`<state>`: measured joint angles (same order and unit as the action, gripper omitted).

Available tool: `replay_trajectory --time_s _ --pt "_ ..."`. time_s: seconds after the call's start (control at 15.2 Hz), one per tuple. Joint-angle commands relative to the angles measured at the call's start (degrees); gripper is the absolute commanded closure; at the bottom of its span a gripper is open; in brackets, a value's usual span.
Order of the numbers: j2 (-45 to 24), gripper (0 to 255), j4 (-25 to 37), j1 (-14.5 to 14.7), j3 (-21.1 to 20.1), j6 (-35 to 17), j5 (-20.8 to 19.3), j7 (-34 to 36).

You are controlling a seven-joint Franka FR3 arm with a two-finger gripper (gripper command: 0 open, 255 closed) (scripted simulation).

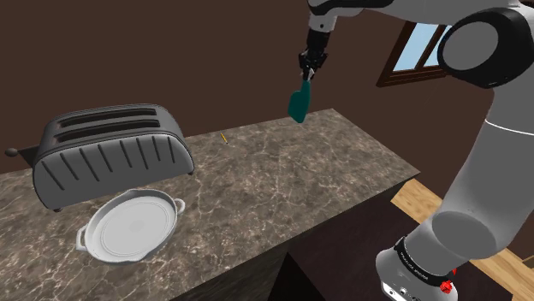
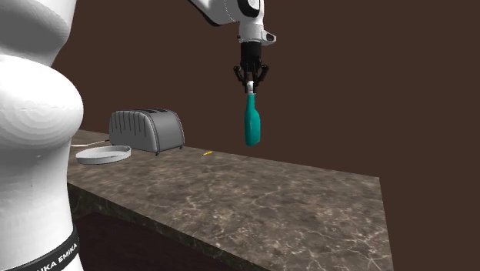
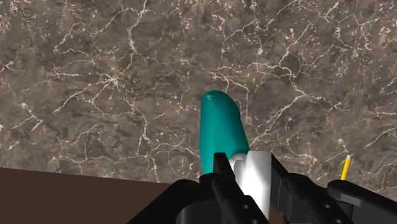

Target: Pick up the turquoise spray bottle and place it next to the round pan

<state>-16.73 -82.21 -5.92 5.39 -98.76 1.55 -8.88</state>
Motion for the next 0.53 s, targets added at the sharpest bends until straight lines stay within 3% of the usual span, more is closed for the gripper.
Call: replay_trajectory --time_s 0.0,0.46 --pt "2.3 255 -3.3 1.7 -0.8 -1.1 -0.4 2.5" --pt "8.4 255 -11.6 6.9 -4.1 -3.3 -1.4 11.0"
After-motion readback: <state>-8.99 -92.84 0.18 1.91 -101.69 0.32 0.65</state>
